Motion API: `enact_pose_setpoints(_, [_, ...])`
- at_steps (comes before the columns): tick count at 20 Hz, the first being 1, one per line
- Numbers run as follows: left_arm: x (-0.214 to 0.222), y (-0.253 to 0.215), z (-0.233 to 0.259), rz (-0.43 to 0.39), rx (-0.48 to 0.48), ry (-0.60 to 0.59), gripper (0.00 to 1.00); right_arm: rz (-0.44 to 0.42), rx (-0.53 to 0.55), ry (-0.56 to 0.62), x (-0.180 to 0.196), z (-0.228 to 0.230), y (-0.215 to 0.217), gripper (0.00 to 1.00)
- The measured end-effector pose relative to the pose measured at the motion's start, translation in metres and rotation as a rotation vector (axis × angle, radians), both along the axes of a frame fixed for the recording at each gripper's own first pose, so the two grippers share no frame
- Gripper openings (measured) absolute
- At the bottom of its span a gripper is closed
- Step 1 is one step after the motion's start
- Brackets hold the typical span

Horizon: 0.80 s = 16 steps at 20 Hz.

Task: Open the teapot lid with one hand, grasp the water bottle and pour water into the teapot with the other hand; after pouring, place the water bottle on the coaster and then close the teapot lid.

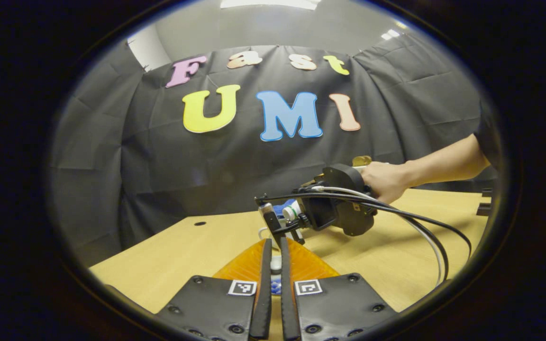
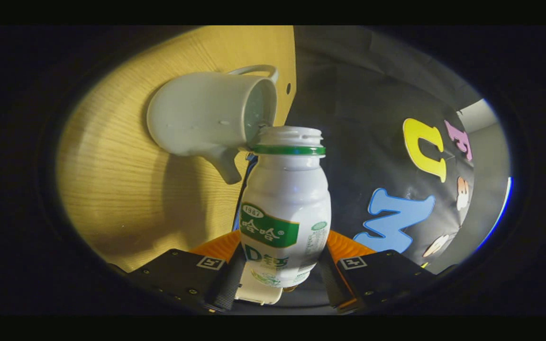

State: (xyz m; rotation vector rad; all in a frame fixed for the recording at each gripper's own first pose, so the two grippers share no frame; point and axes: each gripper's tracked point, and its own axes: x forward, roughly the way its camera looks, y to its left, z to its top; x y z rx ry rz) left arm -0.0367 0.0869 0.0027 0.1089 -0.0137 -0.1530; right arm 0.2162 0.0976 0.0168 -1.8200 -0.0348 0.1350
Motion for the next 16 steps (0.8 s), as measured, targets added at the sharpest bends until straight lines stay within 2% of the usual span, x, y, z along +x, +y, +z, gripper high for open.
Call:
enact_pose_setpoints(5, [-0.001, 0.001, 0.004, 0.003, 0.008, -0.009, 0.19, 0.005, -0.018, -0.008, 0.0, 0.002, 0.003, 0.73])
enact_pose_setpoints(6, [-0.002, 0.001, 0.004, 0.003, 0.009, -0.01, 0.12, 0.006, -0.02, -0.009, 0.0, 0.002, 0.003, 0.73])
enact_pose_setpoints(9, [-0.002, 0.003, 0.003, 0.017, 0.017, -0.007, 0.19, 0.008, -0.026, -0.017, 0.0, 0.004, 0.003, 0.73])
enact_pose_setpoints(16, [-0.002, 0.005, 0.003, 0.024, 0.032, -0.009, 0.18, 0.028, -0.063, -0.057, 0.002, 0.019, 0.005, 0.73])
